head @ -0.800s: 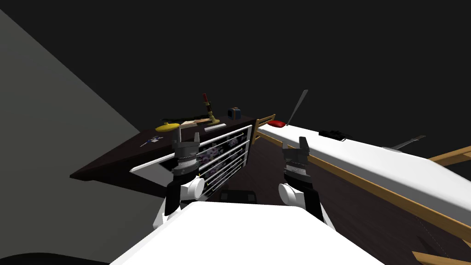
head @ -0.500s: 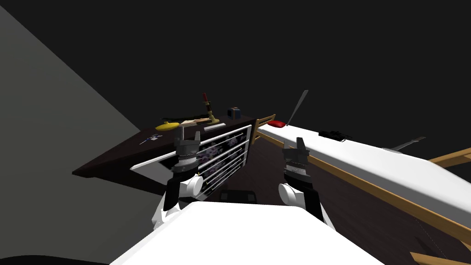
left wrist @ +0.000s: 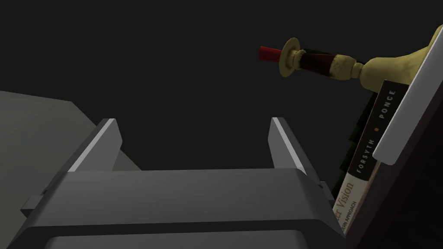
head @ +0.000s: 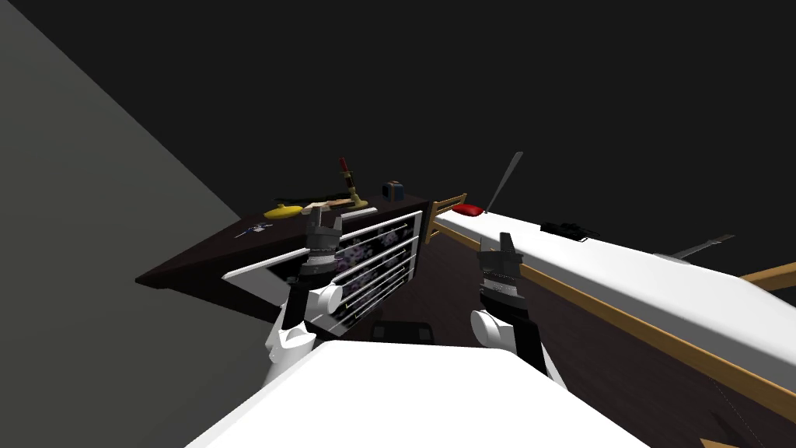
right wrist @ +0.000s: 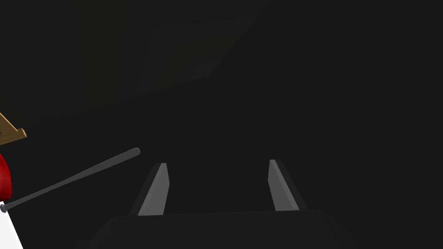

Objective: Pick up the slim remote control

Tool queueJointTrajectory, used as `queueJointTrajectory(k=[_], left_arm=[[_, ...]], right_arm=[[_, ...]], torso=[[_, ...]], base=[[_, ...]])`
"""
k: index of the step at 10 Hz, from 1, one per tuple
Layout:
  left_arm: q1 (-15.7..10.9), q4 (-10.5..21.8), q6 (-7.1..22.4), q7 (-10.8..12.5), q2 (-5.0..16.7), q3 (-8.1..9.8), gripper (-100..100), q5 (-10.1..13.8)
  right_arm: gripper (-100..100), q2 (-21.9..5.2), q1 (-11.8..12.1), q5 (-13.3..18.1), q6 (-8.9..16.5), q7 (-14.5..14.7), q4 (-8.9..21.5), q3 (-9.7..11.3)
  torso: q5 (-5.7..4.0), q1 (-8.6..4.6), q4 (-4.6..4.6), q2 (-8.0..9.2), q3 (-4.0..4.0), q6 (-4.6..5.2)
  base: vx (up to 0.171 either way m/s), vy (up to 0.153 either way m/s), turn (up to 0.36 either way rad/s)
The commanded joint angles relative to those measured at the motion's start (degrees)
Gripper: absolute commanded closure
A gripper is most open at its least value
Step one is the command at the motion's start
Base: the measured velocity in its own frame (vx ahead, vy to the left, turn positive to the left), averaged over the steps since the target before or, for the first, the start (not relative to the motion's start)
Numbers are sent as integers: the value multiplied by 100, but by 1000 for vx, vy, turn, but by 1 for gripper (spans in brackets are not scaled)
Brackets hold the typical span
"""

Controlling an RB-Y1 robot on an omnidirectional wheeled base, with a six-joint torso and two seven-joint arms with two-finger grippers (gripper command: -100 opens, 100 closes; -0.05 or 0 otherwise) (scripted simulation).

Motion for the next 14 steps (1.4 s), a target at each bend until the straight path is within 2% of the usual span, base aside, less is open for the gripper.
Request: queueJointTrajectory(k=[1,2,3,4,5,6,7,8,9,10,11,12,14], left_arm=[[-286,212,286,-50,109,141,-100,47],[-449,212,357,-50,109,141,-100,47],[-661,395,598,-78,180,242,-100,83],[-778,395,619,-78,180,242,-100,83],[-985,609,854,-105,252,342,-100,120],[-1137,609,904,-105,252,342,-100,120],[-1301,837,1132,-131,328,441,-100,157],[-1493,853,1213,-131,328,441,-100,157],[-1671,1109,1413,-154,408,537,-100,194],[-1862,1127,1543,-154,408,537,-100,194],[-1931,1127,1543,-154,408,537,-100,194],[-2167,1432,1785,-176,492,630,-100,231],[-2364,1434,1897,-176,492,630,-100,231]], right_arm=[[0,0,0,0,0,0,0,0],[0,0,0,0,0,0,0,0],[0,0,0,0,0,0,0,0],[0,0,0,0,0,0,0,0],[0,0,0,0,0,0,0,0],[0,0,0,0,0,0,0,0],[0,0,0,0,0,0,0,0],[0,0,0,0,0,0,0,0],[0,0,0,0,0,0,0,0],[0,0,0,0,0,0,0,0],[0,0,0,0,0,0,0,0],[0,-1,0,0,0,0,0,0],[0,0,0,0,0,0,0,0]], torso=[[0,0,0,0,0,0],[-2,-11,0,0,0,0],[-2,-8,0,0,0,1],[-2,-11,0,-2,-1,0],[-2,-5,-1,-5,-2,0],[0,-1,-1,-4,-2,-1],[0,2,-1,-4,-2,0],[0,-2,-2,-9,-5,-1],[-1,0,-2,-10,-6,0],[0,-3,-3,-11,-6,-1],[-1,0,-2,-11,-6,0],[2,12,-2,-9,-5,0],[1,7,-2,-9,-5,0]], base=[[-26,-100,83],[-21,-85,38],[-15,-93,60],[-9,-74,33],[-16,-65,54],[-12,-57,41],[0,-74,85],[2,-65,39],[1,-74,59],[0,-63,48],[1,-25,2],[-5,-46,83],[2,-39,20]])
